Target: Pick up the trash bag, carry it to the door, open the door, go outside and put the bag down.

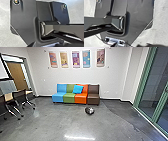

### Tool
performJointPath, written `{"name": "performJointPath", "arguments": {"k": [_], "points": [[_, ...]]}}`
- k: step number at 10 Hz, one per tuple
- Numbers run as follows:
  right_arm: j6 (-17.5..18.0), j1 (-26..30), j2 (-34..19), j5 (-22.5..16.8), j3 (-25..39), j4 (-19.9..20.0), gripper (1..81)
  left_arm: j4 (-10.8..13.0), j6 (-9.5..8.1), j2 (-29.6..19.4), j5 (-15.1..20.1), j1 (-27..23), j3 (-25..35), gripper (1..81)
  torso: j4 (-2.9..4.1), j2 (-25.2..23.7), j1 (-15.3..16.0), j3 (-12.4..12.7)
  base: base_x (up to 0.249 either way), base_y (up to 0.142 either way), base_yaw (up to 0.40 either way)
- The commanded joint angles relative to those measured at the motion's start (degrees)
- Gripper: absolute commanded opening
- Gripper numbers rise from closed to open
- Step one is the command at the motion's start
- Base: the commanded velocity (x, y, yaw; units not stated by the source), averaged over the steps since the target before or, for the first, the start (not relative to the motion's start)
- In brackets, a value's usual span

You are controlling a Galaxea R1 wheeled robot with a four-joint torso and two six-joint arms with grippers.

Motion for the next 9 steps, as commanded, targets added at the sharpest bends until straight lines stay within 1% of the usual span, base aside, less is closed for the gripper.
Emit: {"name": "performJointPath", "arguments": {"k": [1,9], "points": [[-0.24,1.98,-0.33,-3.62,0.12,0.15,81.1,-0.29,0.19,0.21,3.43,-2.29,0.4,81.1,0.0,0.0,0.0,0.0,0.159,0.0,0.0],[-0.24,1.71,-0.15,-3.36,0.12,-0.11,81.1,-0.28,0.28,0.65,3.43,-2.21,0.41,81.1,0.0,0.0,0.0,0.0,0.159,0.0,0.0]]}}
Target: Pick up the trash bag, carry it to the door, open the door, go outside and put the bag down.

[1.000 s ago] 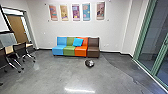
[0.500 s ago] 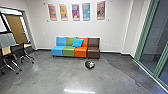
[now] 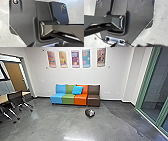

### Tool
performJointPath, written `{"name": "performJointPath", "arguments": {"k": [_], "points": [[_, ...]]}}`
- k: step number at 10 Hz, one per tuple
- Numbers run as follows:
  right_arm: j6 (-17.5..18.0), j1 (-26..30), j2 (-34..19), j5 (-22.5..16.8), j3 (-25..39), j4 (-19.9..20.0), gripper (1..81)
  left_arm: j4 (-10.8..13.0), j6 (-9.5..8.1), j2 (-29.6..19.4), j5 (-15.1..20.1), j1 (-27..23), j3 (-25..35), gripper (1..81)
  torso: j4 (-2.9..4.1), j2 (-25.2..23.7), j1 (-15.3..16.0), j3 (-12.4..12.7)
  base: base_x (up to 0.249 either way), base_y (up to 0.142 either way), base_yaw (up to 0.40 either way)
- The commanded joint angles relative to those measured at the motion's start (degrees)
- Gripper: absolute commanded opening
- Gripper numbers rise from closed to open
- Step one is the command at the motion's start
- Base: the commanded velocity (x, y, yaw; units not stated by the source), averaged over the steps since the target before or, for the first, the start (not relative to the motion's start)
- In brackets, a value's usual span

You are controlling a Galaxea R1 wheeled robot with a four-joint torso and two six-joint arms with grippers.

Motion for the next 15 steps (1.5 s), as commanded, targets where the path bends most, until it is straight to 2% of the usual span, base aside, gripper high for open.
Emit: {"name": "performJointPath", "arguments": {"k": [1,15], "points": [[-0.24,2.04,-0.2,-3.25,0.2,-0.17,81.1,-0.28,0.28,0.24,3.52,-2.3,0.23,81.1,0.0,0.0,0.0,-0.02,0.159,0.0,0.0],[-0.06,1.96,0.59,-2.9,0.29,0.36,81.1,-0.19,0.28,0.06,3.52,-2.21,0.14,81.1,0.0,0.0,0.0,0.0,0.153,0.0,0.0]]}}
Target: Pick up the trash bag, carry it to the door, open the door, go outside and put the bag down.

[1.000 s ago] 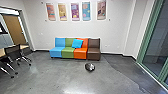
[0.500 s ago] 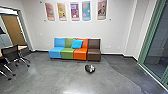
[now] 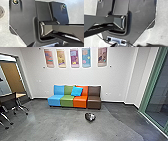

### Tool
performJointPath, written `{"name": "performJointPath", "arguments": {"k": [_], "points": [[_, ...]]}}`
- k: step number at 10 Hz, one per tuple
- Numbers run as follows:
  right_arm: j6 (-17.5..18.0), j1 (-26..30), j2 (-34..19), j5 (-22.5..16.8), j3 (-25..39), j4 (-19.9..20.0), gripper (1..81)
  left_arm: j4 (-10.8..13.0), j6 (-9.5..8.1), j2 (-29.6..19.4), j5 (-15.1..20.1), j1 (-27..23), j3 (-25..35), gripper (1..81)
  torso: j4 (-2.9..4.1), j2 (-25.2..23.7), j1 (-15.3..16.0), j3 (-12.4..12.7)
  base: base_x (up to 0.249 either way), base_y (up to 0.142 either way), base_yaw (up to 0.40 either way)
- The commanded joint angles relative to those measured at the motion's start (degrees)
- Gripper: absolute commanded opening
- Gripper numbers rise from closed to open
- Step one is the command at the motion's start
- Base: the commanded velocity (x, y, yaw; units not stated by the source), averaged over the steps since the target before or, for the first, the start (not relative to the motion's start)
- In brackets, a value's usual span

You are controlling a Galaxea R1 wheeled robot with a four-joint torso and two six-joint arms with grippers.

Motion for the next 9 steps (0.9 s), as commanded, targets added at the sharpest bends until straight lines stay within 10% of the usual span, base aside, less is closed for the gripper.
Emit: {"name": "performJointPath", "arguments": {"k": [1,9], "points": [[-0.06,2.1,-0.18,-3.29,0.32,0.33,81.1,-0.11,0.28,-0.05,3.52,-2.3,0.22,81.1,0.0,0.0,0.0,0.0,0.148,0.0,0.0],[-0.15,2.28,0.61,-3.29,0.15,0.15,81.1,-0.11,0.28,-0.14,3.52,-2.21,0.22,81.1,0.0,0.0,0.0,0.02,0.141,0.0,0.0]]}}
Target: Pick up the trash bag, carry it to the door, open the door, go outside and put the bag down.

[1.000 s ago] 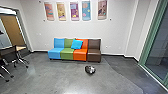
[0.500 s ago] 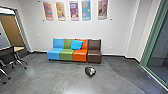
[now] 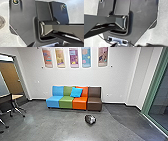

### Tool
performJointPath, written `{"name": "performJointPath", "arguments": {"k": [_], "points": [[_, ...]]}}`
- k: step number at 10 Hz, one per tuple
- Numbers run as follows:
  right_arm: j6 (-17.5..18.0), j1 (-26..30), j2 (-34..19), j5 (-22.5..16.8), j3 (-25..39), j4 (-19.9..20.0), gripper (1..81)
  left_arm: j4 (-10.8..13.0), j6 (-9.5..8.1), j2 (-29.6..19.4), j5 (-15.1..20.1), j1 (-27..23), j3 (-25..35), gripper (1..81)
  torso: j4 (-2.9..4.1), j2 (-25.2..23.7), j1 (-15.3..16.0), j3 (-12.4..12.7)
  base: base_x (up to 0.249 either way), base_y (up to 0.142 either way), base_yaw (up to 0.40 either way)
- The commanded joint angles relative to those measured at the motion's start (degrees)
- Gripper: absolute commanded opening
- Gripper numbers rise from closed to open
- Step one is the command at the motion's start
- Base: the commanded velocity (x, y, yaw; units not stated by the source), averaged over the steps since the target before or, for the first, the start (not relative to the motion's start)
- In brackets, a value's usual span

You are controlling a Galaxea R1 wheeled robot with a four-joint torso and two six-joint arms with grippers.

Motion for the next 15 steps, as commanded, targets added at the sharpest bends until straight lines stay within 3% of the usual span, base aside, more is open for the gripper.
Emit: {"name": "performJointPath", "arguments": {"k": [1,15], "points": [[-0.17,2.37,-0.16,-3.27,0.26,0.06,81.1,-0.11,0.28,-0.05,3.5,-2.21,0.27,81.1,0.0,0.0,0.0,0.0,0.136,0.0,0.0],[-0.26,2.46,0.11,-3.27,0.26,-0.2,81.1,0.25,0.36,0.39,3.5,-2.21,0.27,81.1,0.0,0.0,0.02,0.0,0.136,0.0,0.0]]}}
